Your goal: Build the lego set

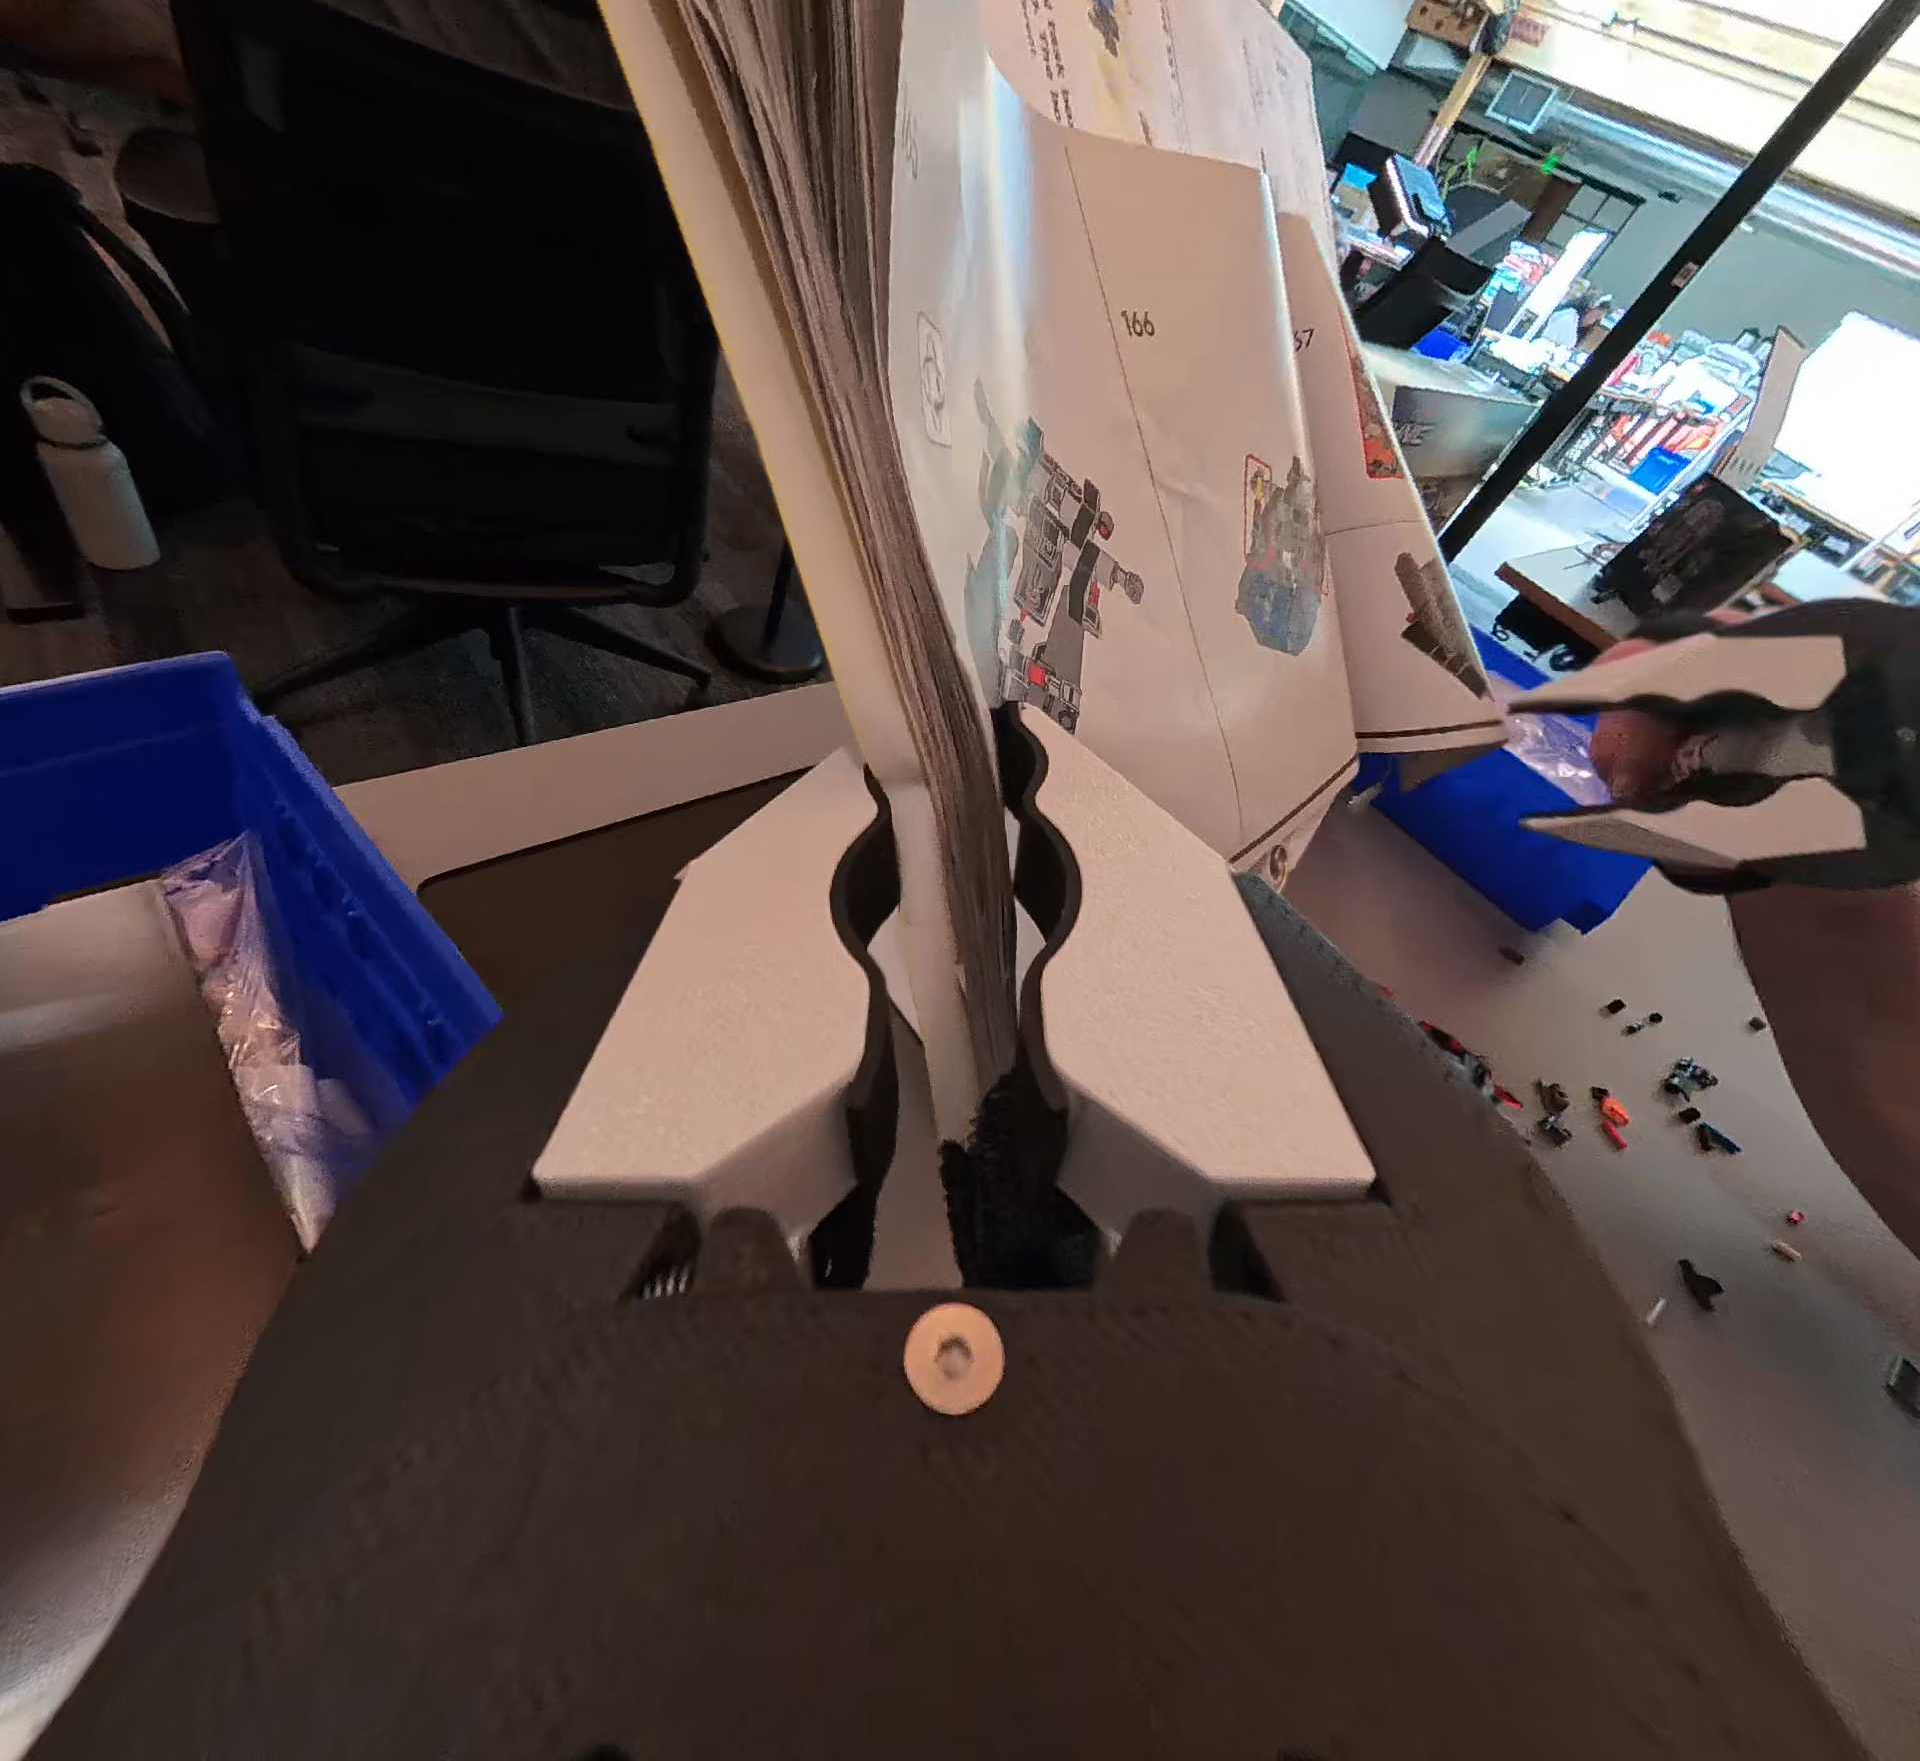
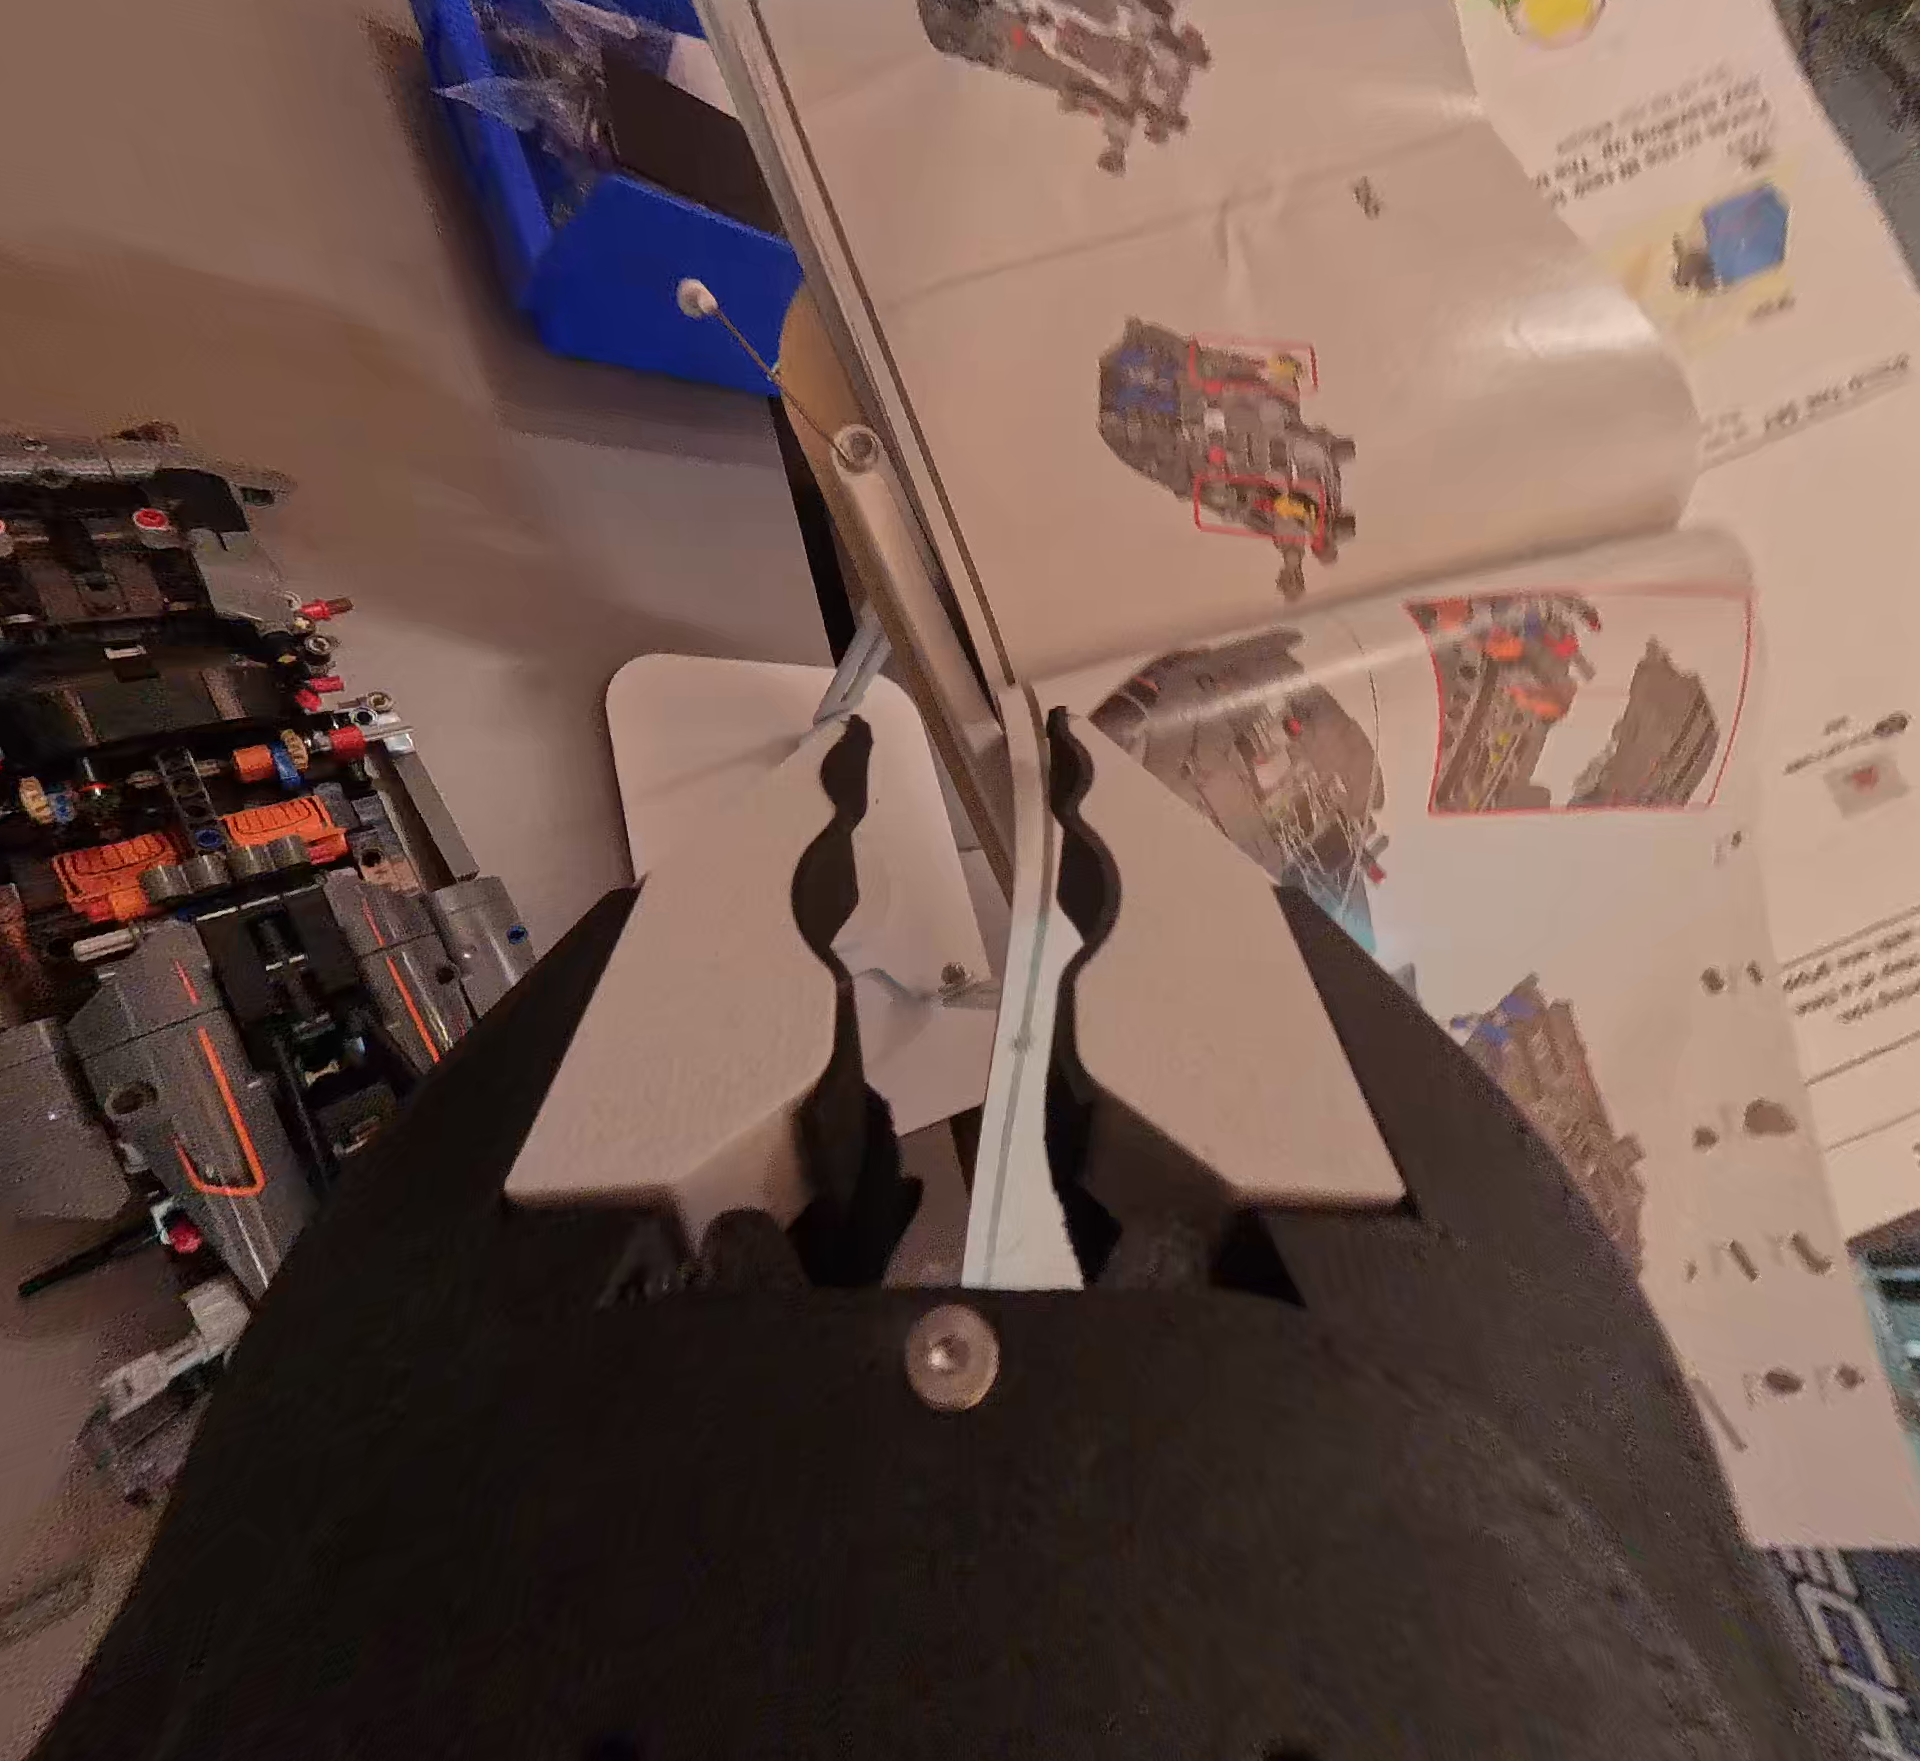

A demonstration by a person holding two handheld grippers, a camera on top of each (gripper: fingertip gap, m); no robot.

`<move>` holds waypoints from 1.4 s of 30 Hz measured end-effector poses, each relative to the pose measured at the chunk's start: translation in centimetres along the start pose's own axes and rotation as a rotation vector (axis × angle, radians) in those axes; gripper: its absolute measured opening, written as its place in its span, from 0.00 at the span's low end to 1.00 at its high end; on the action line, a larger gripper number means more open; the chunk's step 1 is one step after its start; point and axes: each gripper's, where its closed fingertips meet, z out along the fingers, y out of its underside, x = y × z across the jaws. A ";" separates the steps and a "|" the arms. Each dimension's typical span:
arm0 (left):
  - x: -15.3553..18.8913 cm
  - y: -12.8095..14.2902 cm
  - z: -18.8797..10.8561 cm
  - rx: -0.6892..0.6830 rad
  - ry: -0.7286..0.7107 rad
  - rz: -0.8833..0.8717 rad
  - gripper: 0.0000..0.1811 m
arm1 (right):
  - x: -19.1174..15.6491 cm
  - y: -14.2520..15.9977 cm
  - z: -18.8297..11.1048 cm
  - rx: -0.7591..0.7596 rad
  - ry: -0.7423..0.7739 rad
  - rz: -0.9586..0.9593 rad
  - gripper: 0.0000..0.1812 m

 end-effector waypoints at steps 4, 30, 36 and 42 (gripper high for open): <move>0.9 -0.2 0.5 0.013 -0.010 -0.002 0.07 | 0.5 -0.6 1.7 -0.048 0.091 -0.064 0.05; 1.5 1.3 1.6 0.089 0.032 -0.010 0.12 | 3.5 -0.2 0.7 -0.034 0.115 -0.054 0.08; 1.5 1.3 1.6 0.092 0.048 -0.017 0.12 | -6.7 -4.8 7.9 -0.086 -0.077 -0.412 0.12; 1.4 1.4 1.6 0.085 0.062 -0.009 0.12 | -7.7 -4.3 12.5 -0.193 -0.077 -0.565 0.08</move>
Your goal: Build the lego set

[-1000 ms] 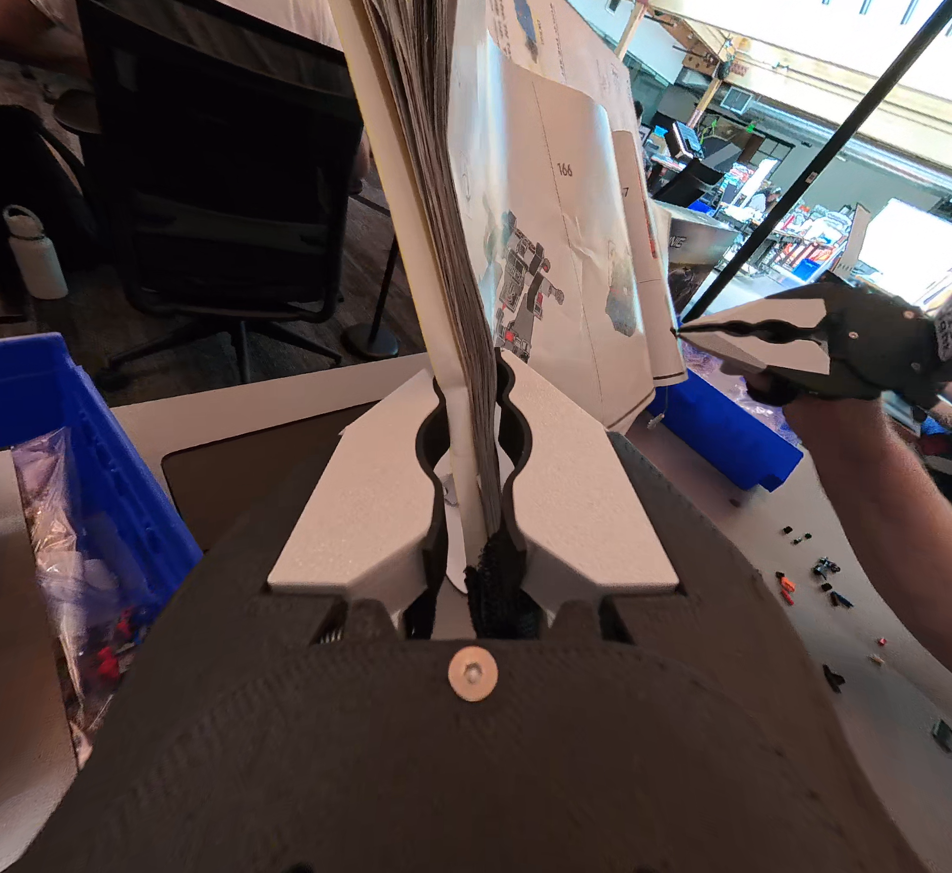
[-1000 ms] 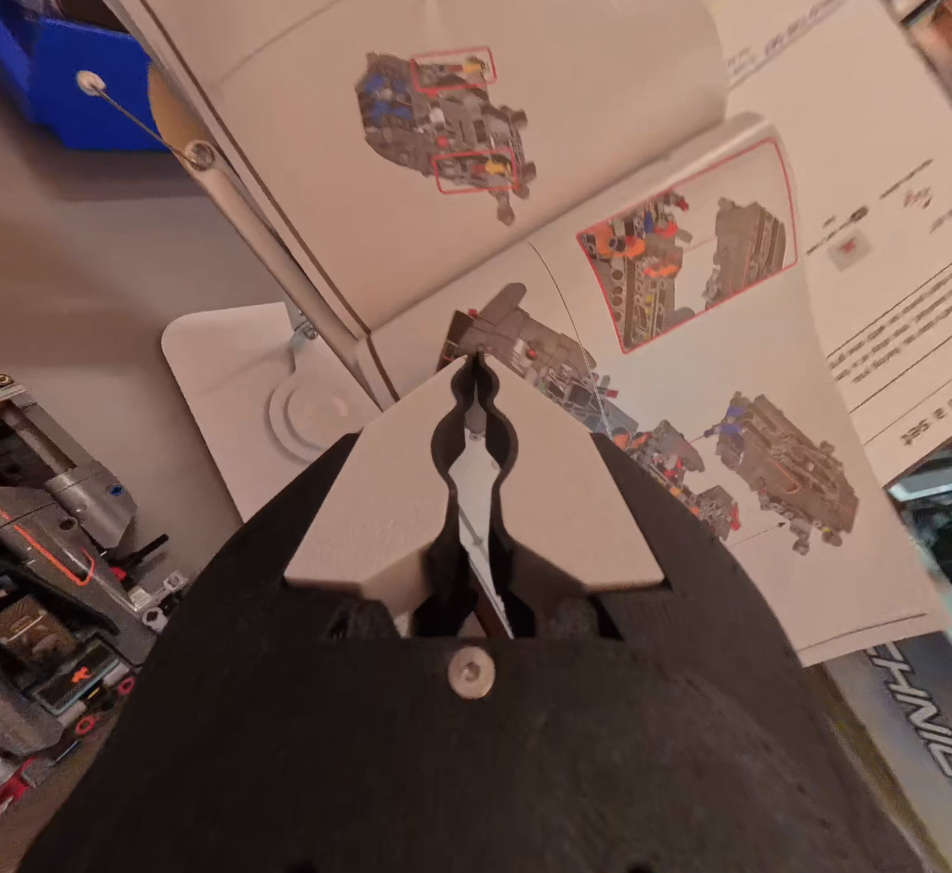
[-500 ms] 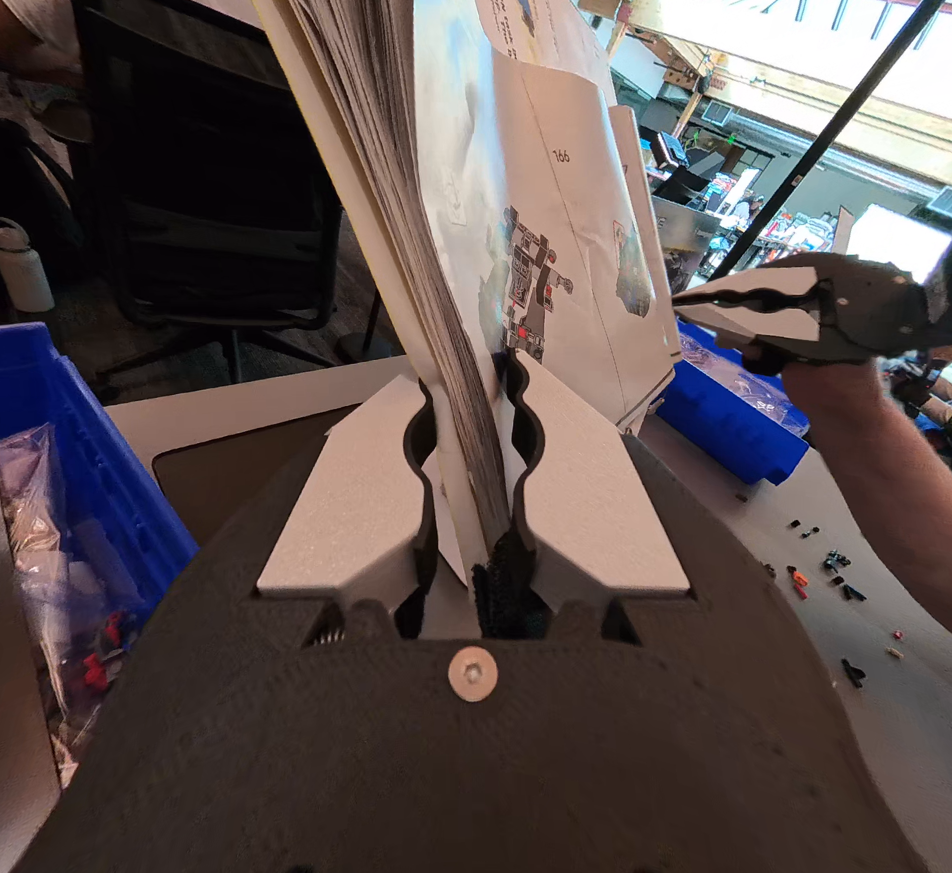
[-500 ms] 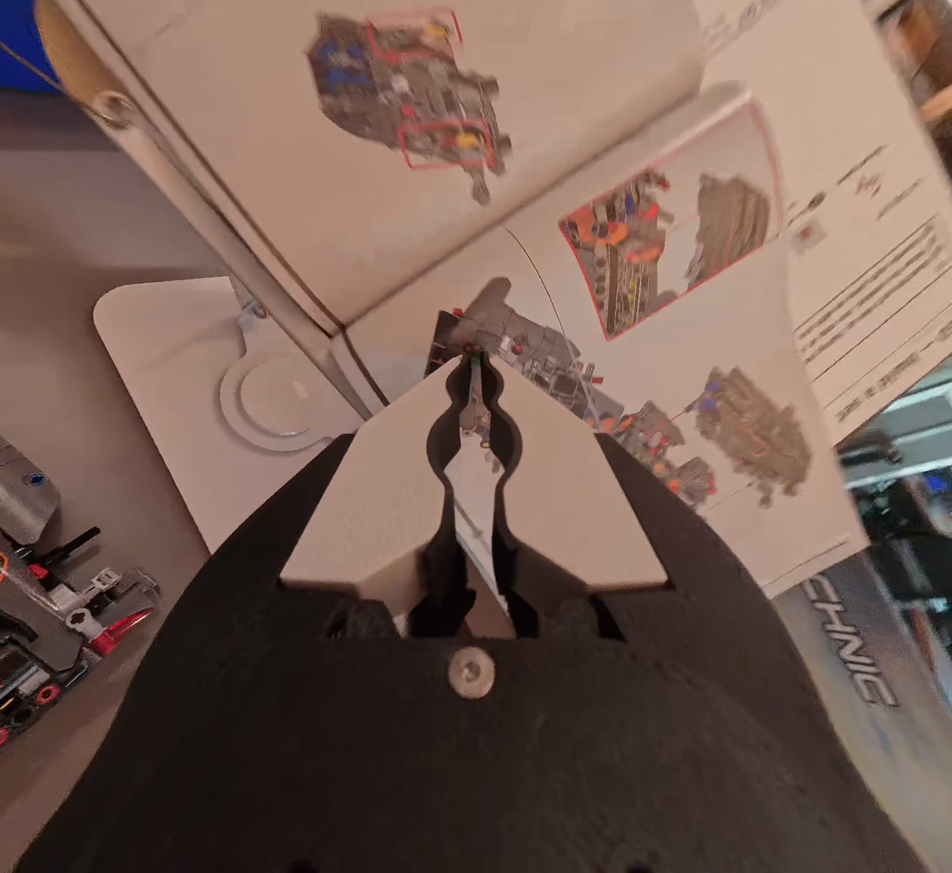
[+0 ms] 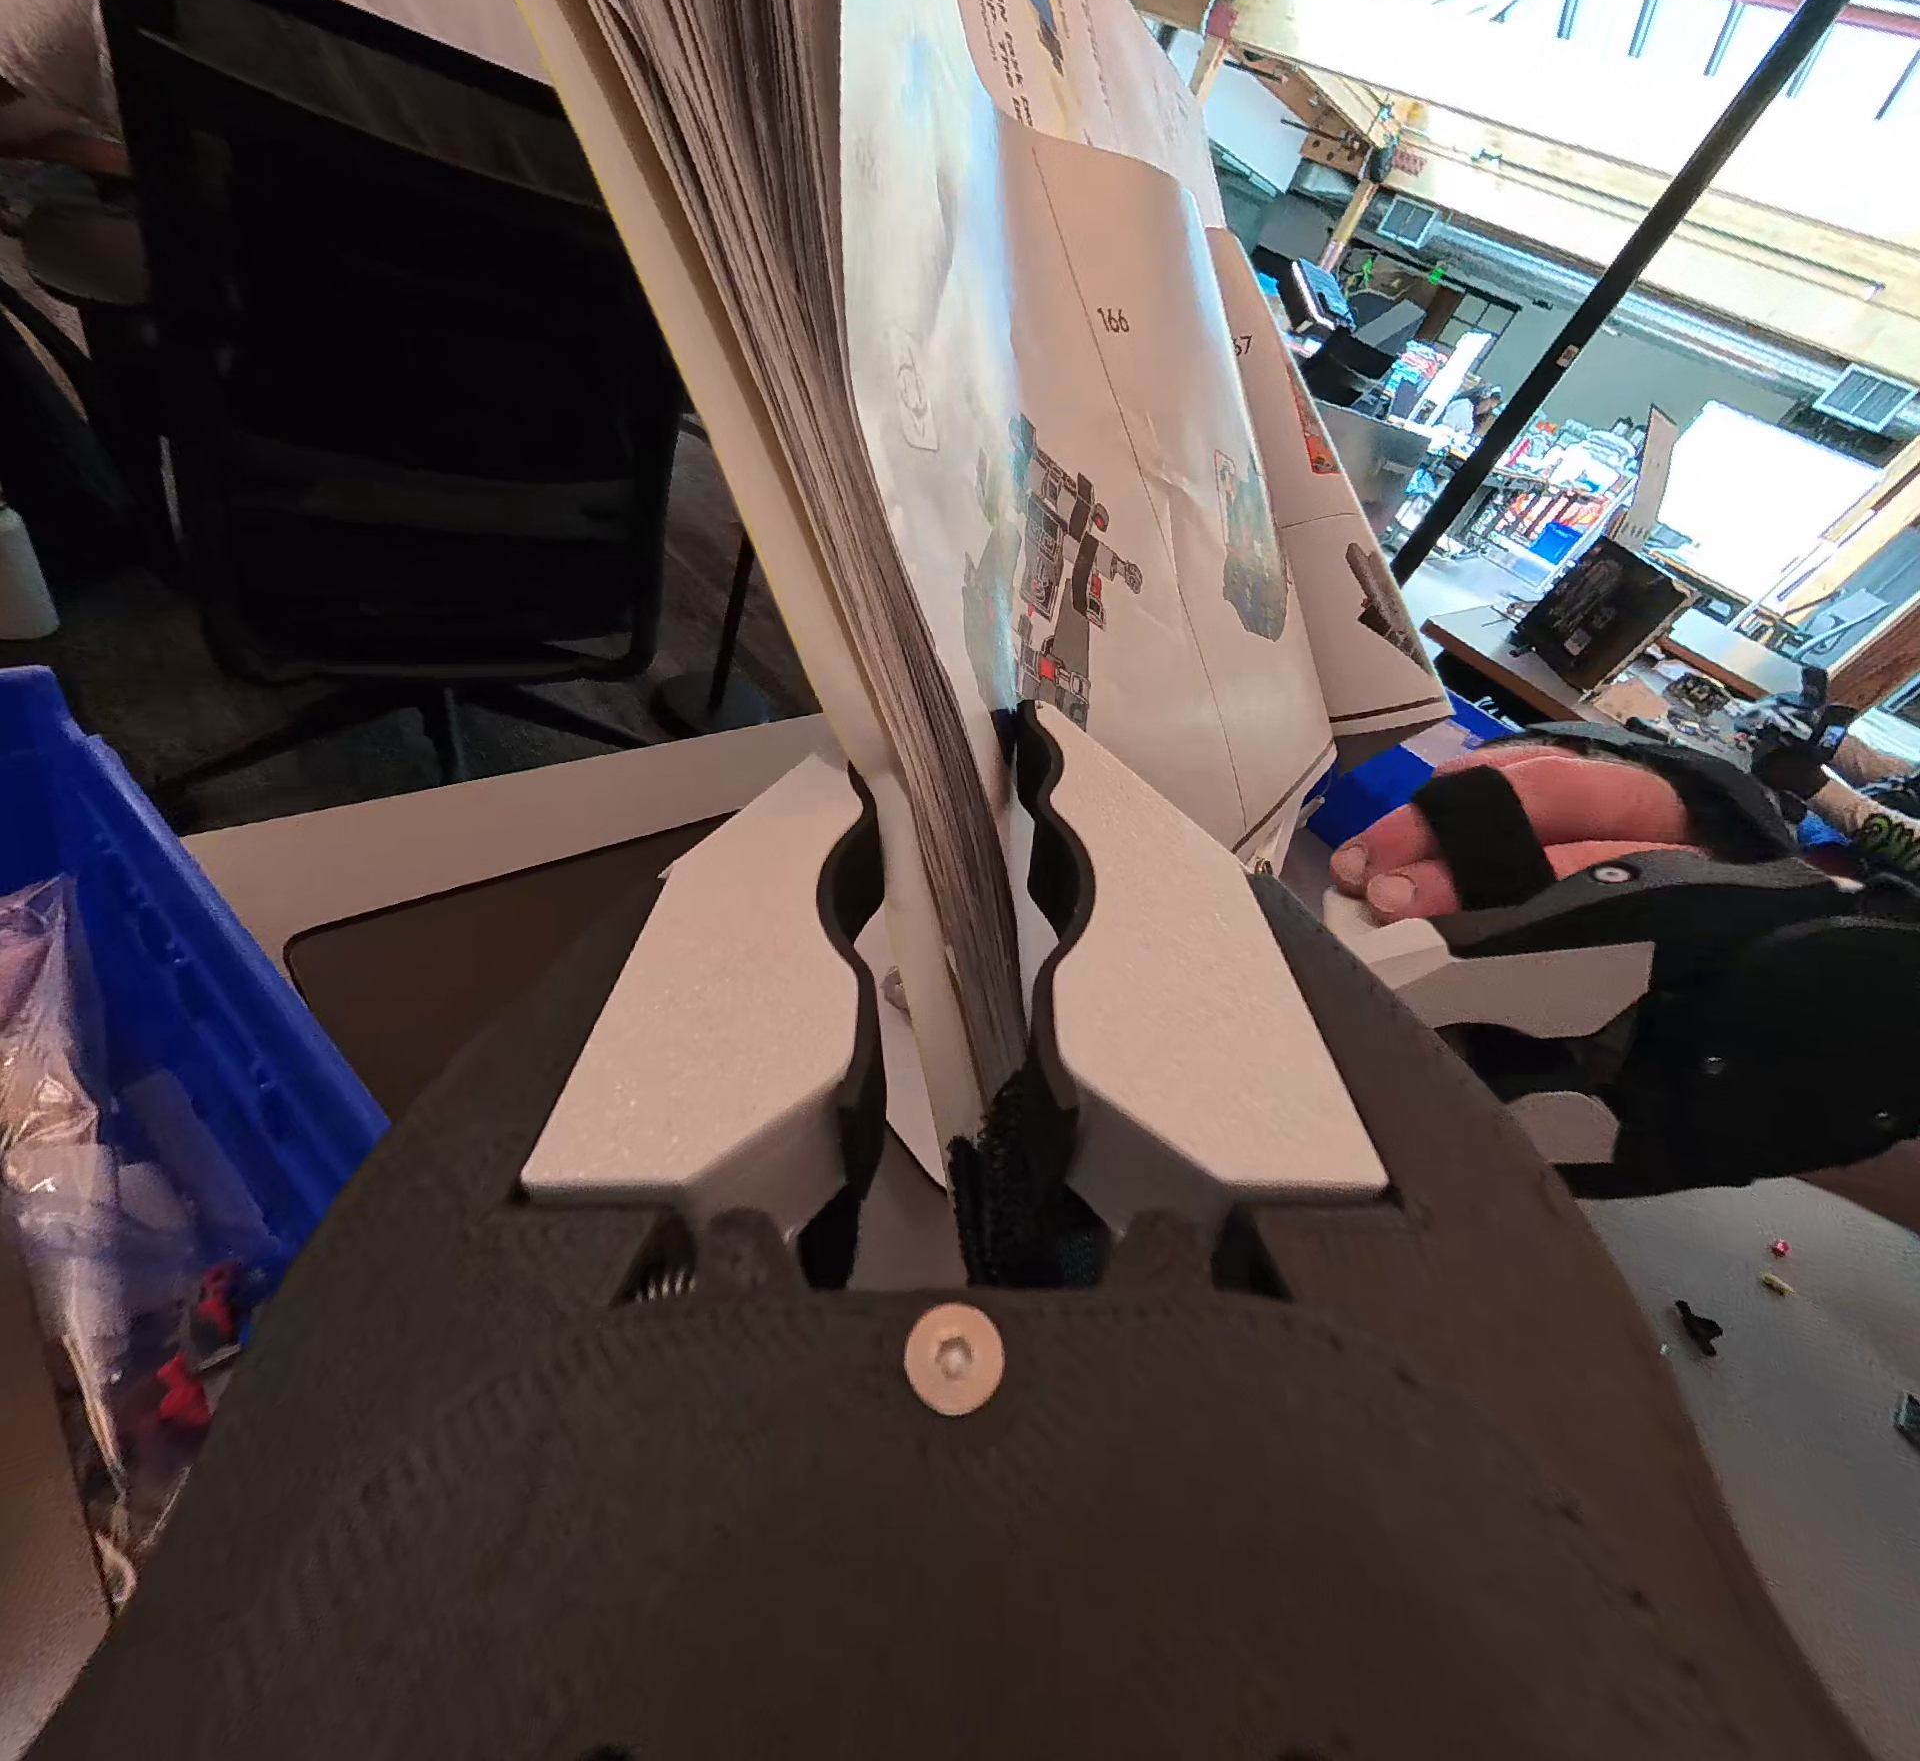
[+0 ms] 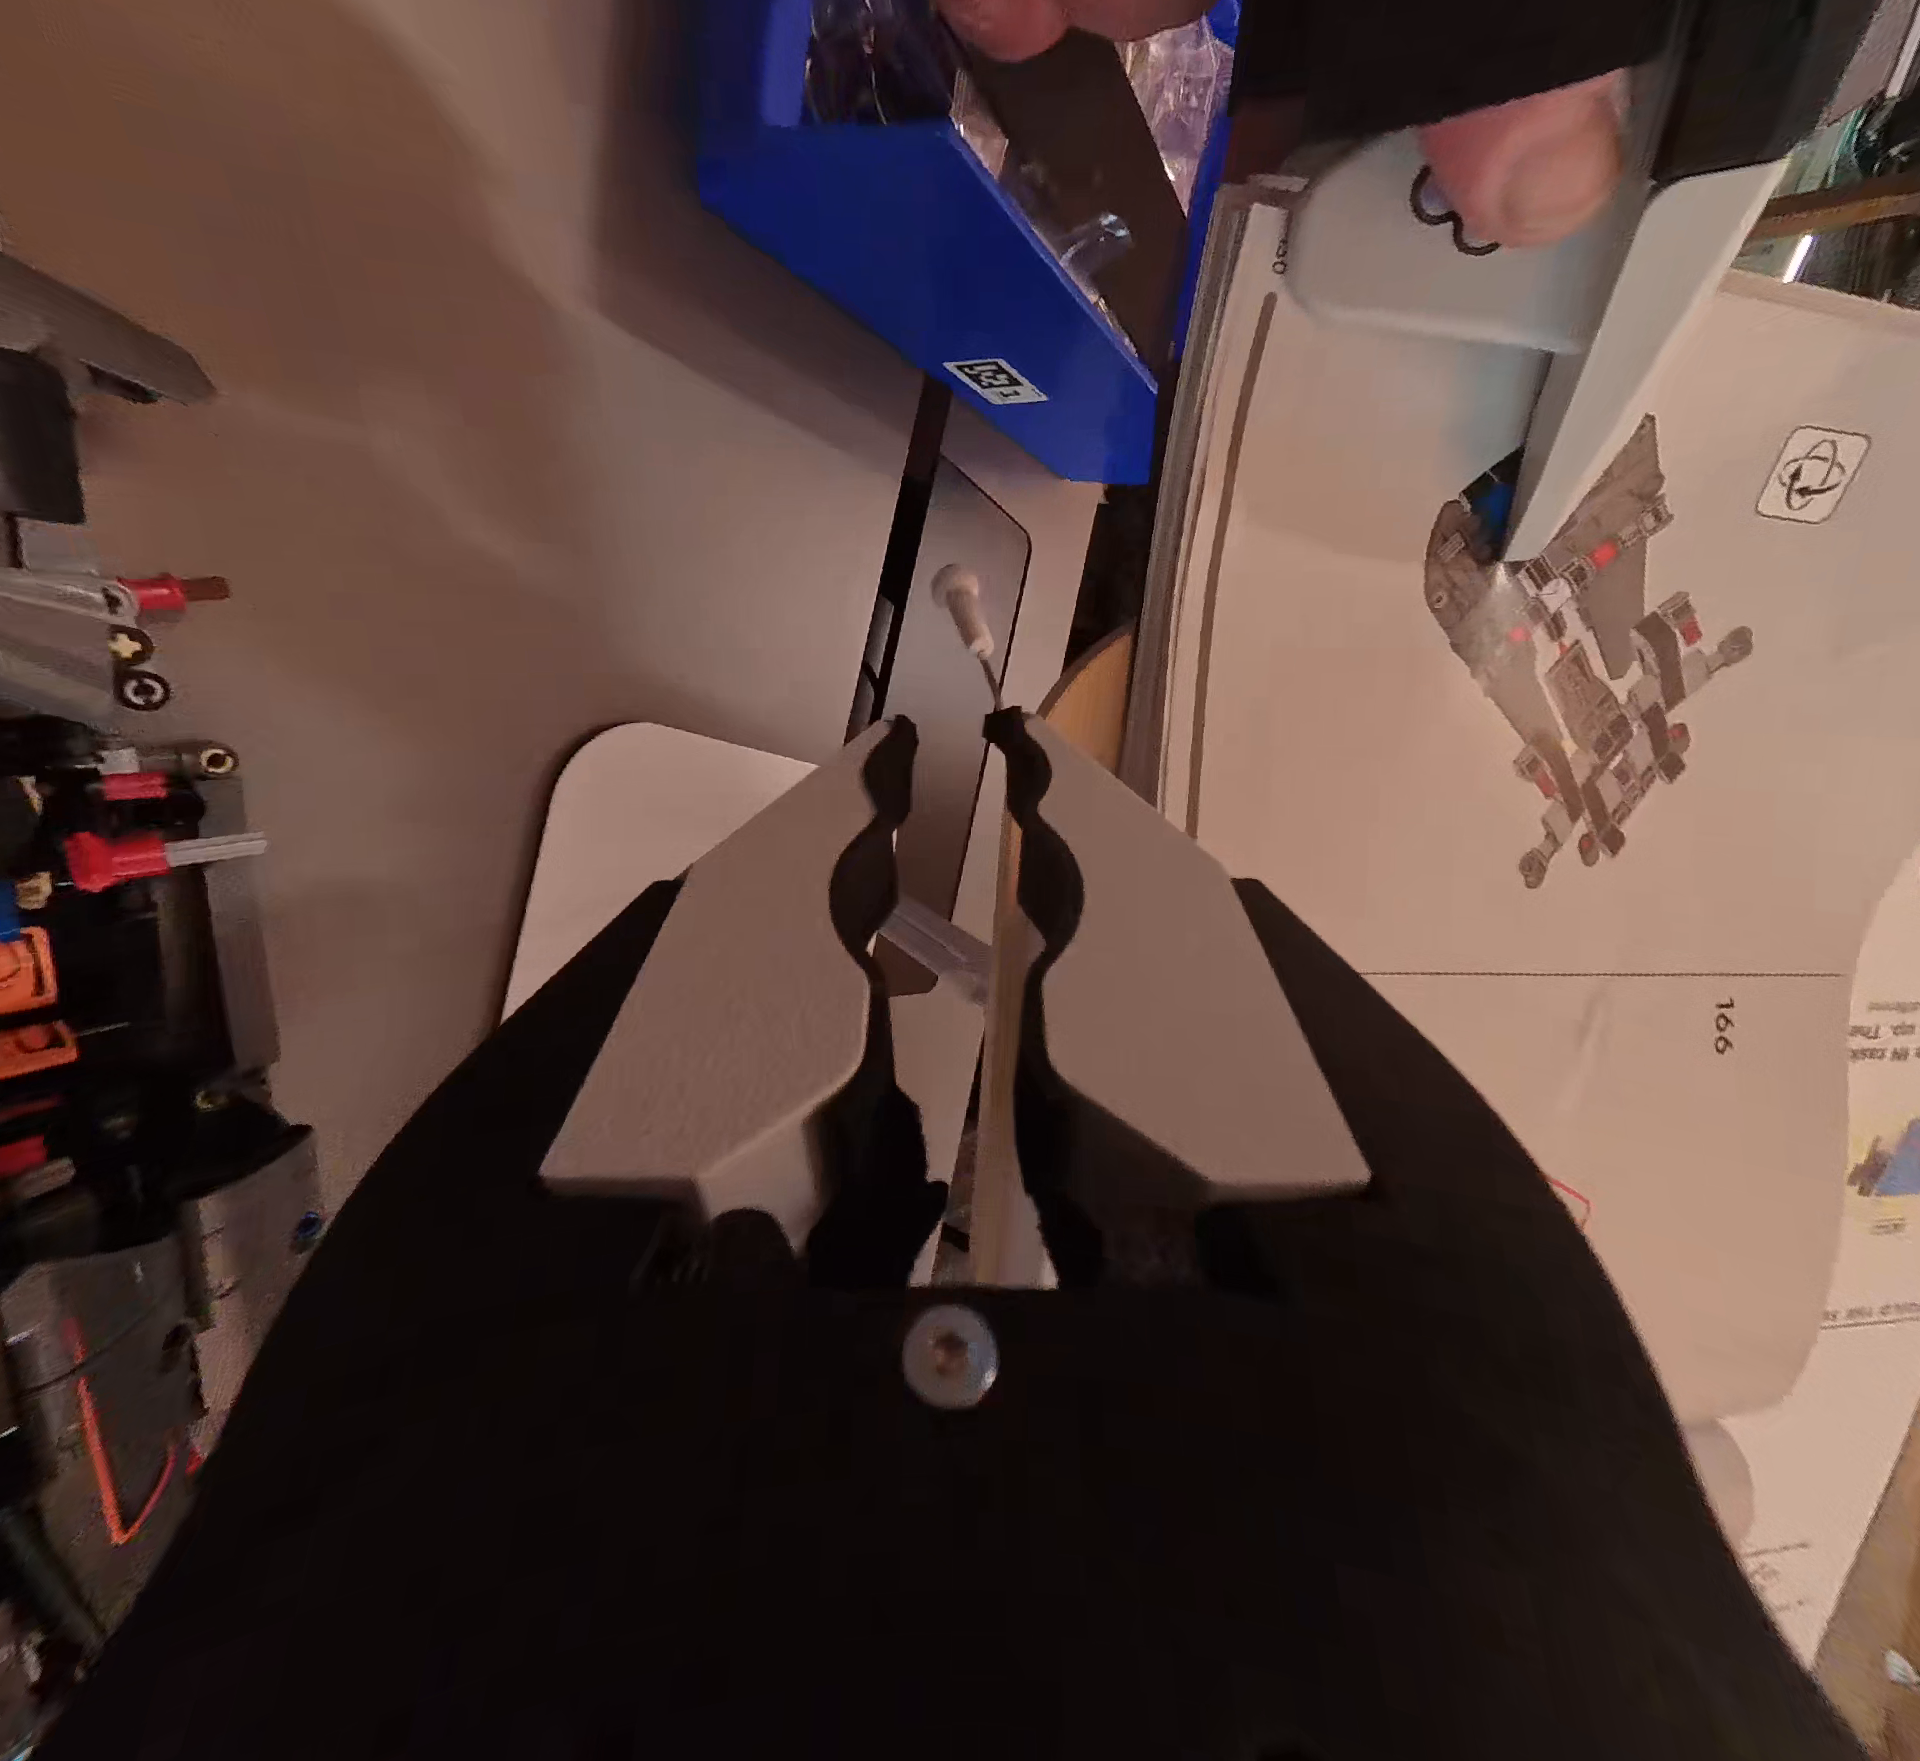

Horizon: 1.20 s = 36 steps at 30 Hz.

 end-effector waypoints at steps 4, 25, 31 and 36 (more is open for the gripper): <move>0.0 0.0 0.1 0.011 0.026 -0.008 0.12 | 0.7 -0.4 -0.6 0.037 -0.027 0.042 0.00; 0.1 0.1 0.0 0.044 0.065 -0.017 0.11 | 6.9 1.6 -2.7 0.222 0.136 0.691 0.00; -0.5 -0.2 -0.4 0.054 0.028 -0.034 0.26 | 6.6 2.8 -7.6 0.223 0.205 0.752 0.18; -1.2 -3.6 -4.4 0.185 -0.079 0.021 0.39 | 0.8 9.5 -11.8 0.200 0.124 1.008 0.12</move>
